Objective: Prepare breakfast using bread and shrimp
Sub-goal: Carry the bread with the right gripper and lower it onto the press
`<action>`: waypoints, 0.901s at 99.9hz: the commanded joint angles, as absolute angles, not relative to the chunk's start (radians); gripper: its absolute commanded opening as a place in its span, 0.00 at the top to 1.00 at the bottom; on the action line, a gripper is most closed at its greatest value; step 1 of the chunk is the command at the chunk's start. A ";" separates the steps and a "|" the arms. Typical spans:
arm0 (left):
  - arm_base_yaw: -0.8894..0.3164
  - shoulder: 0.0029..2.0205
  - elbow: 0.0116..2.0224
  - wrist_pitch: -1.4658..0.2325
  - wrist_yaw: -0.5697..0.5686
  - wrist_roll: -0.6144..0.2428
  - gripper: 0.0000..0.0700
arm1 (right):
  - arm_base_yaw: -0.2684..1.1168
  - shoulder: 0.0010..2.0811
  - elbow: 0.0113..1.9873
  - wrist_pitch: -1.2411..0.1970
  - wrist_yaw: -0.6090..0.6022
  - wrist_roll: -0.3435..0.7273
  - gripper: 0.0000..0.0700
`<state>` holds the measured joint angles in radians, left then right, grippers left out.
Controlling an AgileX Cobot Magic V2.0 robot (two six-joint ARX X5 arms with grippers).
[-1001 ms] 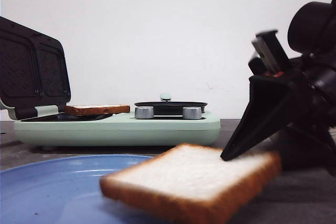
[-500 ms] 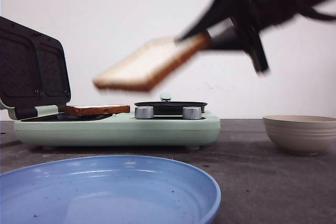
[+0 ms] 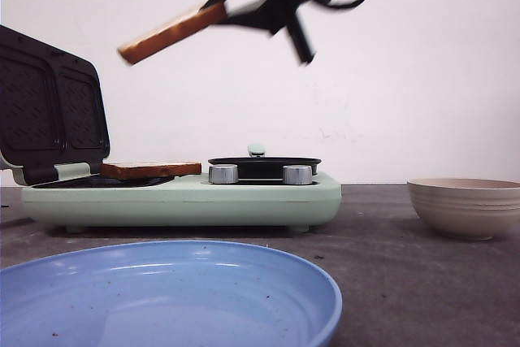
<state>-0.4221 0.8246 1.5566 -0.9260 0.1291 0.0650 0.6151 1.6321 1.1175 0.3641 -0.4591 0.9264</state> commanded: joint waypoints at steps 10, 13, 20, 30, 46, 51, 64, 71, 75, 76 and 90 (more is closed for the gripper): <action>-0.428 0.831 1.573 -0.914 0.128 0.062 1.00 | 0.678 1.737 1.142 0.419 -0.360 1.186 1.00; -0.428 0.828 1.573 -0.917 0.128 0.062 1.00 | 0.688 1.750 1.142 0.420 -0.348 1.208 1.00; -0.428 0.825 1.573 -0.923 0.128 0.062 1.00 | 0.715 1.781 1.142 0.432 -0.308 1.249 1.00; -0.428 0.821 1.573 -0.927 0.128 0.060 1.00 | 0.742 1.813 1.142 0.480 -0.275 1.299 1.00; -0.436 0.819 1.573 -0.927 0.128 0.059 1.00 | 0.770 1.872 1.143 0.522 -0.234 1.407 1.00; -0.440 0.819 1.573 -0.927 0.128 0.059 1.00 | 0.770 1.889 1.143 0.526 -0.233 1.436 1.00; -0.449 0.820 1.573 -0.928 0.128 0.059 1.00 | 0.777 1.928 1.143 0.543 -0.218 1.493 1.00; -0.453 0.819 1.573 -0.928 0.128 0.059 1.00 | 0.777 1.942 1.144 0.554 -0.197 1.523 1.00; -0.454 0.819 1.573 -0.928 0.128 0.059 1.00 | 0.777 1.948 1.145 0.554 -0.178 1.538 1.00; -0.455 0.819 1.573 -0.928 0.128 0.059 1.00 | 0.777 1.950 1.145 0.554 -0.173 1.542 1.00; -0.459 0.819 1.573 -0.928 0.128 0.059 1.00 | 0.776 1.971 1.150 0.554 -0.130 1.565 1.00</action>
<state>-0.4534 0.8131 1.5566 -0.9379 0.1291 0.0608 0.7662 1.9350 1.1267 0.5400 -0.1406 1.5303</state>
